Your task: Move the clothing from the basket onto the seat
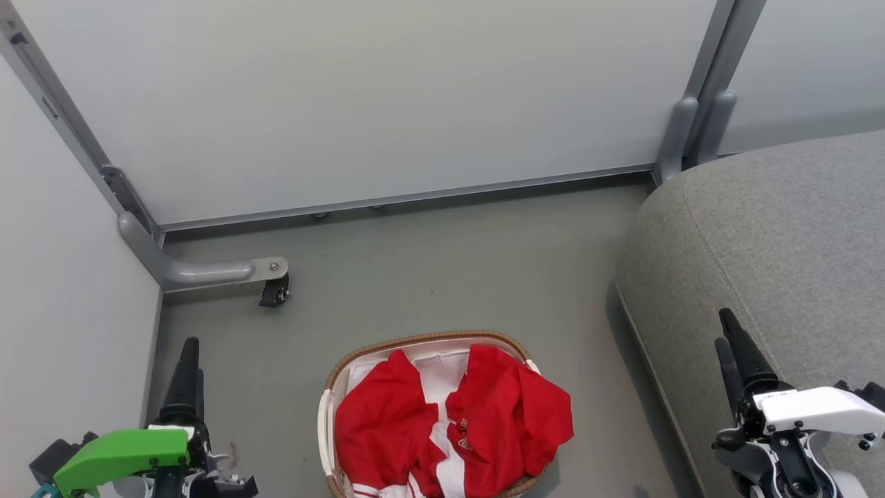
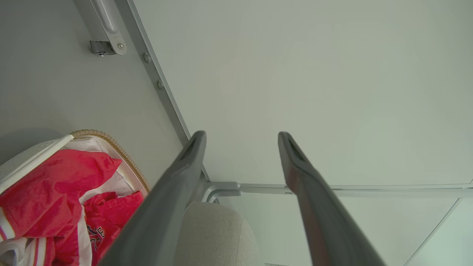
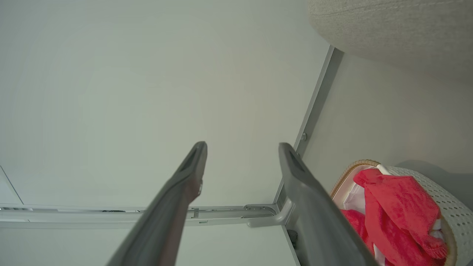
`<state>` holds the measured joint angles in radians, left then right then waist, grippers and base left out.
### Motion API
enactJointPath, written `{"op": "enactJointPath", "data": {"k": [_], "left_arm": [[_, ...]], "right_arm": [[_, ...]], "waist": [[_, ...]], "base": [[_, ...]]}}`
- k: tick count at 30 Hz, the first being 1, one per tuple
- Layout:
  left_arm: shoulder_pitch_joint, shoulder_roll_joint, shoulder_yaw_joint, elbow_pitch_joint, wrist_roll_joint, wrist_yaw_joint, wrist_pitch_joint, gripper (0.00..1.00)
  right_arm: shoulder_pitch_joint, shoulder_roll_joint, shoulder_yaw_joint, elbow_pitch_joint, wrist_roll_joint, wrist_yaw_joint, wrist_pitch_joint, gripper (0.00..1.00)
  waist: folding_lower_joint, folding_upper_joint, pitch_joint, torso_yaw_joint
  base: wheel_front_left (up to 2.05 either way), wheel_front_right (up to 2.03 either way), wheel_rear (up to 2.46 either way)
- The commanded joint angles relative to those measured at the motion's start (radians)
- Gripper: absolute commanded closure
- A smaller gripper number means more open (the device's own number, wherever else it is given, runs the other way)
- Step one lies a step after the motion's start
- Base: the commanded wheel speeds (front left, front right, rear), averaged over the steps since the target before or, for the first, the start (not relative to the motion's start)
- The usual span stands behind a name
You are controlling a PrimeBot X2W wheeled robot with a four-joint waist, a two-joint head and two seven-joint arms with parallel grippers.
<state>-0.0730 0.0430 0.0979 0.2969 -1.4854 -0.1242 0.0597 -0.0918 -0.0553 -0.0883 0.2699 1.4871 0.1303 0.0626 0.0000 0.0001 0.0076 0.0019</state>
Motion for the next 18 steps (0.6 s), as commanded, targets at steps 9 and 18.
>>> {"op": "enactJointPath", "data": {"k": [9,18], "left_arm": [[-0.041,0.021,-0.02,0.0,0.243,-0.004,-0.046,0.0],[-0.043,0.033,-0.046,0.018,0.43,-0.005,-0.082,0.0]], "right_arm": [[-0.04,-0.029,0.035,-0.028,-0.211,0.0,-0.048,0.0],[-0.047,-0.048,0.072,-0.03,-0.383,0.0,-0.084,0.0]], "waist": [[0.0,-0.0001,0.004,0.001],[0.0,-0.0001,0.007,0.005]], "base": [[0.0,0.0,0.0],[0.0,0.0,0.0]]}}
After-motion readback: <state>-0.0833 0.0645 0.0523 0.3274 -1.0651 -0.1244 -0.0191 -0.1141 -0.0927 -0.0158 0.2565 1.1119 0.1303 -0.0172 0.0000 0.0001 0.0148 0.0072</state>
